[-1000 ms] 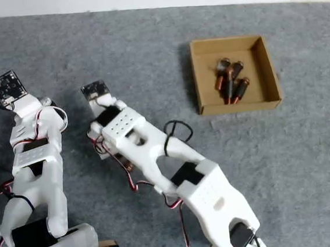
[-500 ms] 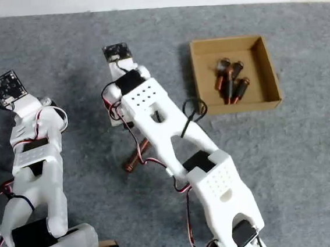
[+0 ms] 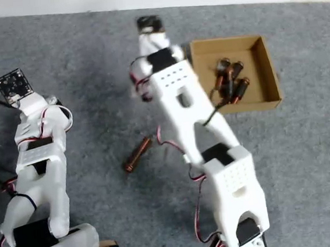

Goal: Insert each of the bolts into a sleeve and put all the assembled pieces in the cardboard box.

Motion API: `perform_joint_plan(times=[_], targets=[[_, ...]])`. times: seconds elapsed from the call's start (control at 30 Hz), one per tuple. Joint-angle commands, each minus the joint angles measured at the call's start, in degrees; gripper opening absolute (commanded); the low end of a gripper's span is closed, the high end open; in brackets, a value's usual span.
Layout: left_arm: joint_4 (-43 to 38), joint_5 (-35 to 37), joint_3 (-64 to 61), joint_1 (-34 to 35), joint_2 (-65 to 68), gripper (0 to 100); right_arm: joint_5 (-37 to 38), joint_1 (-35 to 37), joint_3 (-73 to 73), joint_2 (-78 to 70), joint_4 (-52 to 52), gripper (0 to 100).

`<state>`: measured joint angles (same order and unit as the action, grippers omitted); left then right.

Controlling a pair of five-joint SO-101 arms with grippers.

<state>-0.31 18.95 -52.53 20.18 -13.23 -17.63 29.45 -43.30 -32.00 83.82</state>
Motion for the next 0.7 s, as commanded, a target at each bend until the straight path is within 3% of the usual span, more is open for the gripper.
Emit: perform_joint_plan(times=[0.0, 0.67], targets=[[0.0, 0.2, 3.5, -2.1, -0.1, 1, 0.5, -4.0, -3.3, 6.9, 0.4, 0.4], [0.4, 0.2, 3.0, -4.7, -0.4, 1, 0.7, -7.2, -3.2, 23.5, 11.9, 0.4]])
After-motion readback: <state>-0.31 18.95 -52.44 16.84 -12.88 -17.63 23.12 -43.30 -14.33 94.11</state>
